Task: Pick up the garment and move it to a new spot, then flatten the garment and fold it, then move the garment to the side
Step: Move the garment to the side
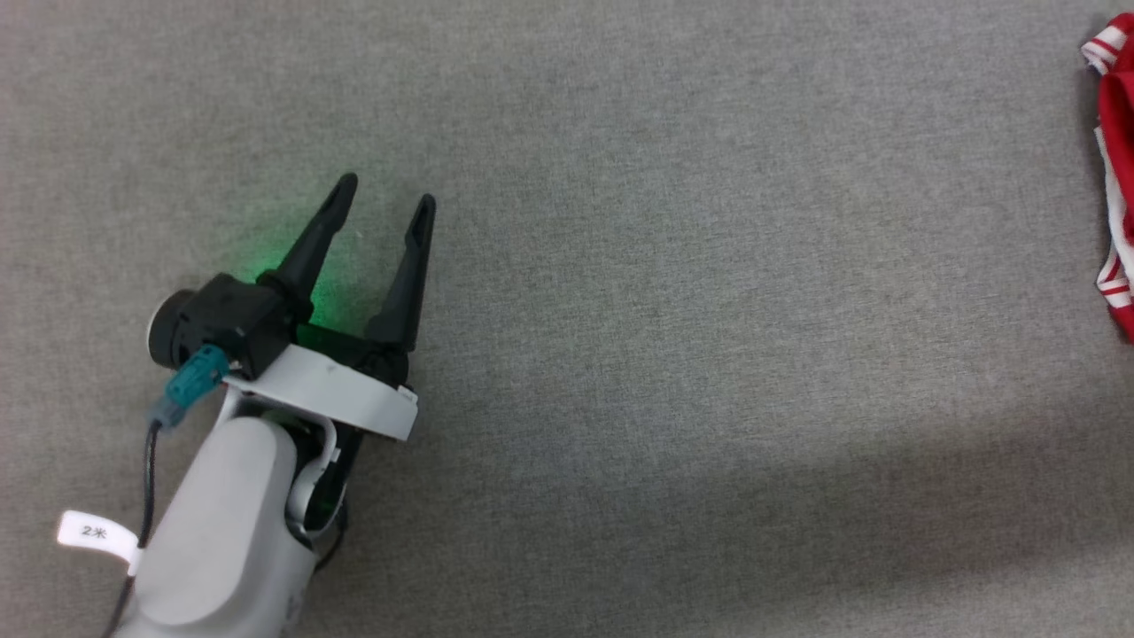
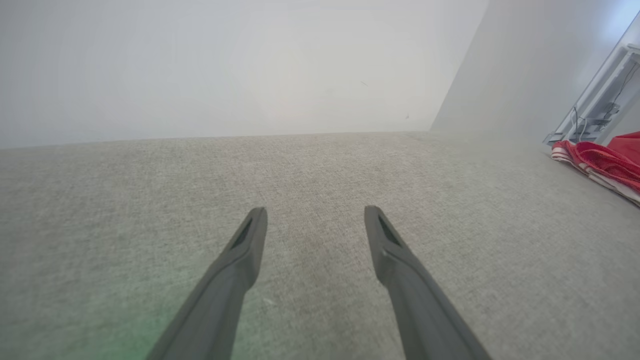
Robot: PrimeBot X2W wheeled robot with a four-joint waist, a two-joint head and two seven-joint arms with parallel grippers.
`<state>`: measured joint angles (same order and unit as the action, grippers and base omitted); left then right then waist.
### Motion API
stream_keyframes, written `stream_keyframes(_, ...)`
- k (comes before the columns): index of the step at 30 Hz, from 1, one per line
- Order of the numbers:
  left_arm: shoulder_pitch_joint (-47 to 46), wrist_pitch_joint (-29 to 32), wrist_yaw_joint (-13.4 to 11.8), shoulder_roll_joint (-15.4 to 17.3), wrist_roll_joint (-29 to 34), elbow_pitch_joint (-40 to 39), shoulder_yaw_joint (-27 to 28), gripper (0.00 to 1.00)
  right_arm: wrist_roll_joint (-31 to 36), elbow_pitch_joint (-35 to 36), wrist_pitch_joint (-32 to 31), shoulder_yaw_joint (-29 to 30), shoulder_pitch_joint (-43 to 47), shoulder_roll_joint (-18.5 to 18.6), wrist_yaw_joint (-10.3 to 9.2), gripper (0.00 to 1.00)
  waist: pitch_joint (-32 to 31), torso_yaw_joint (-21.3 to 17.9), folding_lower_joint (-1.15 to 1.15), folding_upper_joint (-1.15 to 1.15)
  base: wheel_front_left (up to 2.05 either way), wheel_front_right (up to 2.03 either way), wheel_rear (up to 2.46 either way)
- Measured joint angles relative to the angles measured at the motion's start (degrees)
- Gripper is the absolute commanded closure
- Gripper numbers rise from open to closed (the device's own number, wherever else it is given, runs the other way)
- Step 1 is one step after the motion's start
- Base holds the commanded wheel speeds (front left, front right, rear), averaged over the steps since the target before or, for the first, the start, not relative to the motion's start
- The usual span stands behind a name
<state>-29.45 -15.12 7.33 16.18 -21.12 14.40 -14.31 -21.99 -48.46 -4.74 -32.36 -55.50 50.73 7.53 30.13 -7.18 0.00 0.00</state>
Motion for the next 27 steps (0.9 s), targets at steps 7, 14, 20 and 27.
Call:
stream_keyframes(7, -1.42, -0.03, 0.04, 1.01, -0.43, 0.02, -0.58, 0.0, 2.61, -4.72, 2.07, 0.53, -1.86, -3.32, 0.0, 1.0, 1.36, -0.65, 0.0, 0.0, 0.0, 0.0, 0.0)
stream_keyframes(14, -1.93, -0.03, 0.04, 1.31, -1.09, 1.24, -1.08, 0.0, 4.57, -8.43, 4.35, 1.43, -3.95, -5.47, 0.0, 0.1, 0.21, -1.05, 0.0, 0.0, 0.0, 0.0, 0.0)
stream_keyframes(20, -0.12, -0.01, 0.04, 1.36, -2.19, 2.55, -0.88, 0.0, 5.88, -10.14, 5.02, 0.92, -4.11, -7.31, 0.0, 0.0, -2.79, -1.22, 0.0, 0.0, 0.0, 0.0, 0.0)
stream_keyframes(27, 2.51, -0.01, 0.04, 1.0, -2.68, 3.24, -0.34, 0.0, 6.42, -11.13, 8.13, 0.22, -3.96, -8.53, 0.0, 0.0, -7.76, -1.12, 0.0, 0.0, 0.0, 0.0, 0.0)
